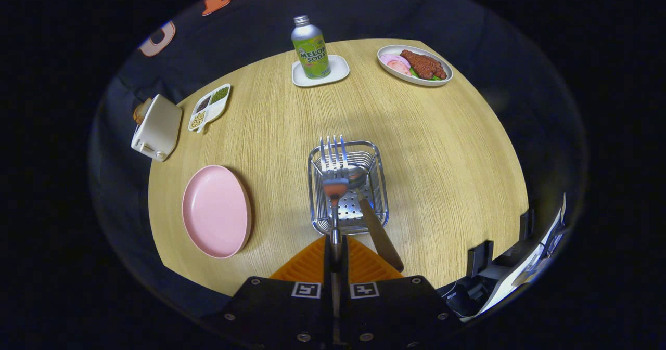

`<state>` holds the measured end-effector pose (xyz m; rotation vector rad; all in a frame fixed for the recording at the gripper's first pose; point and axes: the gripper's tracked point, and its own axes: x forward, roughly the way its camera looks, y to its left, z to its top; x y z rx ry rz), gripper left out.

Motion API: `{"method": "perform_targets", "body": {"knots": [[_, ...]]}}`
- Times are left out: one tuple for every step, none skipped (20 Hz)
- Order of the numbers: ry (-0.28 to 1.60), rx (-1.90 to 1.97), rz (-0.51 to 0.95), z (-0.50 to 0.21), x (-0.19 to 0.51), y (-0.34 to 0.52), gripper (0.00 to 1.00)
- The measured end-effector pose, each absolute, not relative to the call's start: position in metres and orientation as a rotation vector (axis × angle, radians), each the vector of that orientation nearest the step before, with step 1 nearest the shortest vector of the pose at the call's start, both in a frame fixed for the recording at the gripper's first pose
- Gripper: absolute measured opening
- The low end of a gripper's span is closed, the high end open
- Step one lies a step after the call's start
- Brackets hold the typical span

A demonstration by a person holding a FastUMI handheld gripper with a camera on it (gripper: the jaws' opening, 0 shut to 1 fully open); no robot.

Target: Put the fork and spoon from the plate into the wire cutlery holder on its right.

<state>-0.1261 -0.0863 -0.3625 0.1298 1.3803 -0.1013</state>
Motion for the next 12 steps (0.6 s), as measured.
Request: {"method": "perform_targets", "body": {"knots": [[1.384,0.127,-0.092,-0.362,-0.127,-0.085,0.07],[1.384,0.123,-0.086,-0.361,-0.127,-0.085,0.07],[1.38,0.122,-0.083,-0.361,-0.124,-0.084,0.08],[1.371,0.119,-0.085,-0.359,-0.121,-0.085,0.08],[1.362,0.117,-0.084,-0.355,-0.118,-0.085,0.09],[1.346,0.116,-0.083,-0.352,-0.113,-0.084,0.09],[1.326,0.115,-0.082,-0.348,-0.107,-0.084,0.11],[1.304,0.115,-0.085,-0.344,-0.1,-0.084,0.11],[1.276,0.117,-0.084,-0.34,-0.095,-0.085,0.12],[1.244,0.119,-0.084,-0.333,-0.086,-0.084,0.13],[1.202,0.125,-0.075,-0.326,-0.077,-0.08,0.13],[1.158,0.128,-0.074,-0.318,-0.067,-0.078,0.13]]}}
